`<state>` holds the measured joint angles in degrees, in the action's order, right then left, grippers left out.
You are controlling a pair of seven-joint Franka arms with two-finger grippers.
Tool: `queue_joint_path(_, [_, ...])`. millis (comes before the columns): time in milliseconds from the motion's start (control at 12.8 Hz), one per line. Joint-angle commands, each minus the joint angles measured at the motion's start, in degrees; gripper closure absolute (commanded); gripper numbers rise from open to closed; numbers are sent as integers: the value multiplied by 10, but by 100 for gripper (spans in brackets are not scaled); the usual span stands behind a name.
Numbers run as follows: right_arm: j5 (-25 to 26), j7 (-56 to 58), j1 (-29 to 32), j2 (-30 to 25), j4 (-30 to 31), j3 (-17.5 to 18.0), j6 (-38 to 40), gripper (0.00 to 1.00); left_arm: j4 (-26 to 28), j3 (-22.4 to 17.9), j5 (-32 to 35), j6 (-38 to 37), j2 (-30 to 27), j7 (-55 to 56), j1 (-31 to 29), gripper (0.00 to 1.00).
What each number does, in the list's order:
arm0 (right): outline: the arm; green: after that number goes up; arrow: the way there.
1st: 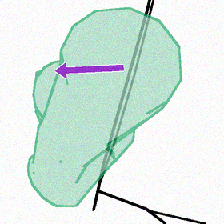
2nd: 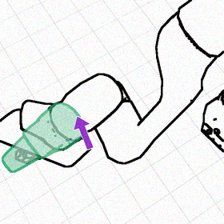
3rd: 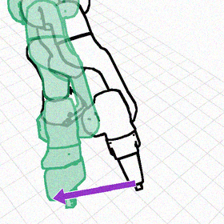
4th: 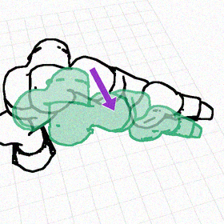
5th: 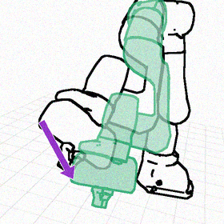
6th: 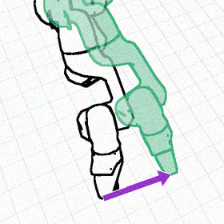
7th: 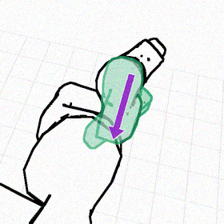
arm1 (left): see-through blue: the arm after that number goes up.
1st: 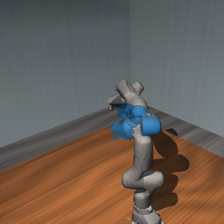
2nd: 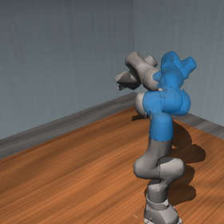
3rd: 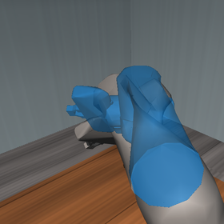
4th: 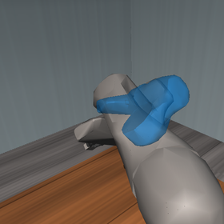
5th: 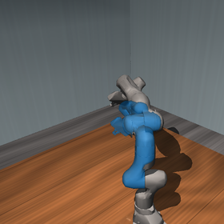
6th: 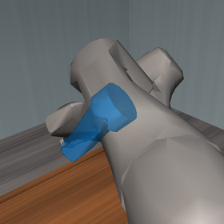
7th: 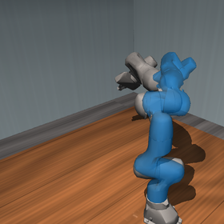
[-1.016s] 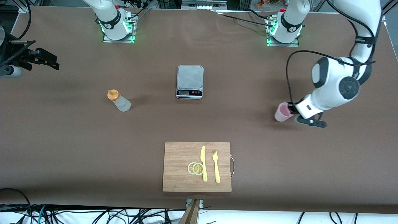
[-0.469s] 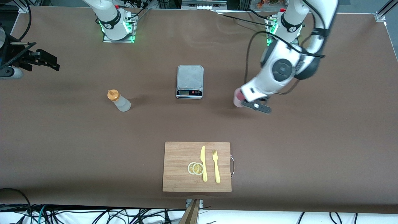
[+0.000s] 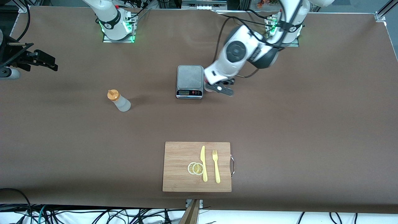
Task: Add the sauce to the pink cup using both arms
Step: 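Carry the pink cup with the left gripper onto the scale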
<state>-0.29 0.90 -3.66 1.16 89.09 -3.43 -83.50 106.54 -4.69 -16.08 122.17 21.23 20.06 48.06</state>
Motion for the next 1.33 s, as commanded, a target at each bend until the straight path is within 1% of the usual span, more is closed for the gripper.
queue_joint_path(0, [-2, 6, 4, 2, -8, 1, 7, 0, -41, -11, -39, -12, 35, 25, 29, 100])
queue_joint_path(156, [-2, 36, 6, 2, -8, 0, 7, 0, -49, -12, -67, -10, 46, 28, 43, 100])
queue_joint_path(234, [-2, 68, 6, 2, -8, 0, 7, 0, -62, -11, -67, -10, 56, 32, 46, 100])
queue_joint_path(391, [-2, 125, 6, 2, -8, 0, 8, 0, -66, -11, -67, -9, 72, 54, 59, 100])
queue_joint_path(469, [-2, 134, 6, 2, -7, 0, 8, 0, -71, -12, -67, -8, 79, 61, 70, 100])
queue_joint_path(625, [-2, 135, 6, 8, -6, 0, 8, 0, -100, -12, -66, -8, 100, 78, 77, 100])
queue_joint_path(860, [-2, 152, 5, 10, -5, 1, 23, 0, -102, -12, -63, -8, 105, 89, 84, 100])
queue_joint_path(1016, [-2, 173, 2, 9, -5, 3, 32, 0, -102, -13, -62, -9, 101, 82, 83, 58])
queue_joint_path(1094, [-2, 200, 1, 9, -5, 4, 42, 0, -101, -14, -62, -10, 97, 82, 78, 1])
queue_joint_path(1251, [-13, 294, 1, 10, 1, 5, 47, 0, -110, -18, -68, -18, 76, 88, 70, 0])
